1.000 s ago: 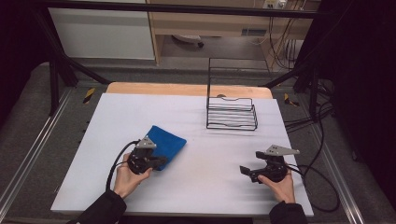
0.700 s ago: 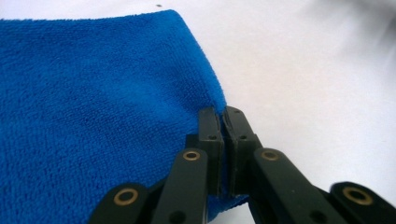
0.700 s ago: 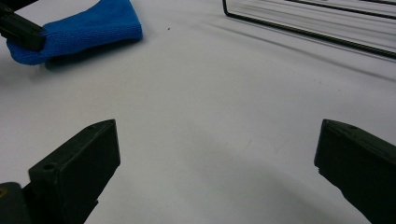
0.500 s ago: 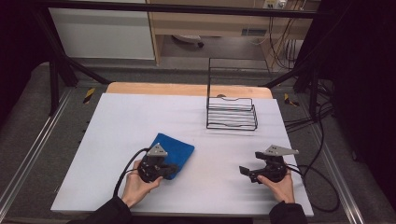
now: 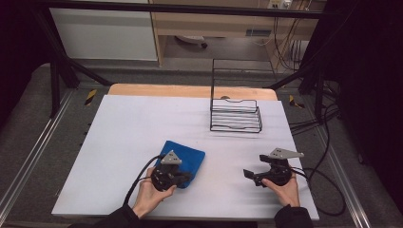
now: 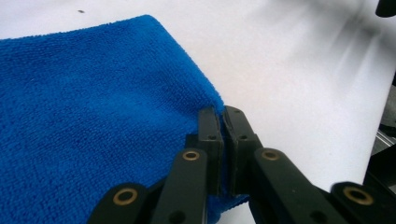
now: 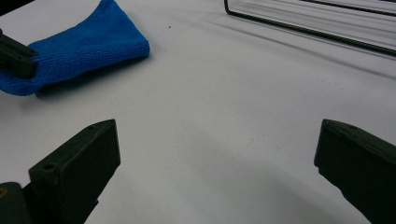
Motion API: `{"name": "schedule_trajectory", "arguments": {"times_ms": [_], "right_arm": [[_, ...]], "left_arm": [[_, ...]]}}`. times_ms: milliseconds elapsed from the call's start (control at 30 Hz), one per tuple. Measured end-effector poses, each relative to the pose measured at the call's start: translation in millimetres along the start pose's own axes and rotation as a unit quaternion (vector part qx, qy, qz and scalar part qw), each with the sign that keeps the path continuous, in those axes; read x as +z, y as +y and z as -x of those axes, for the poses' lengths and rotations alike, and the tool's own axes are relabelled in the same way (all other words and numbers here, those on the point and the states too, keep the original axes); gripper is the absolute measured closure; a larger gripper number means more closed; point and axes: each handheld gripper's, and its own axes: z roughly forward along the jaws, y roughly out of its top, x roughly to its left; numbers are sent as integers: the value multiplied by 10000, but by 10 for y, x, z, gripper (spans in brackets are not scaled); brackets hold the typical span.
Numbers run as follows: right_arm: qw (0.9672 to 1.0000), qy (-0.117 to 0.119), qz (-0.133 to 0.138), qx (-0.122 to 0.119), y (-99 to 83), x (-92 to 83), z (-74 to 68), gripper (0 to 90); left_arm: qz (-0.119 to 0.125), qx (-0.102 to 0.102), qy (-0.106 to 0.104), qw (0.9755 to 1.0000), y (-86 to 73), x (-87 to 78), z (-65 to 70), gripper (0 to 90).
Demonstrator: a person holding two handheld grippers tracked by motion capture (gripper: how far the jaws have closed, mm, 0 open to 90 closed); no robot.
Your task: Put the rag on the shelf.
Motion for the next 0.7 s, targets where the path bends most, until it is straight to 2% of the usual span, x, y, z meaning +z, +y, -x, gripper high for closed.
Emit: {"name": "schedule_trajectory", "arguments": {"times_ms": [233, 333, 400, 500, 600, 633, 667, 700], "right_arm": [[10000, 4, 1, 7, 0, -4, -2, 8], [10000, 9, -6, -20, 0, 2, 0, 8], [10000, 3, -14, -17, -1, 3, 0, 9], [10000, -14, -8, -20, -2, 4, -1, 12], [10000, -27, -8, -9, -1, 8, -4, 16], [10000, -27, -8, -9, -1, 8, -4, 16], [10000, -44, -7, 16, 0, 12, -10, 19], [10000, -44, -7, 16, 0, 12, -10, 19]], "left_arm": [[-64, 25, -40, 10000, -10, 96, 14, 827], [-50, 58, -37, 10000, -14, 105, 8, 720], [-18, 139, -24, 9999, -4, 56, 1, 653], [-9, 156, 0, 9999, 11, 2, -8, 530], [83, 193, 106, 9997, 16, -116, -71, 426], [88, 198, 189, 9996, 14, -156, -102, 426], [99, 202, 353, 9991, -1, -239, -182, 370], [99, 202, 353, 9991, -1, -239, -182, 349]]}}
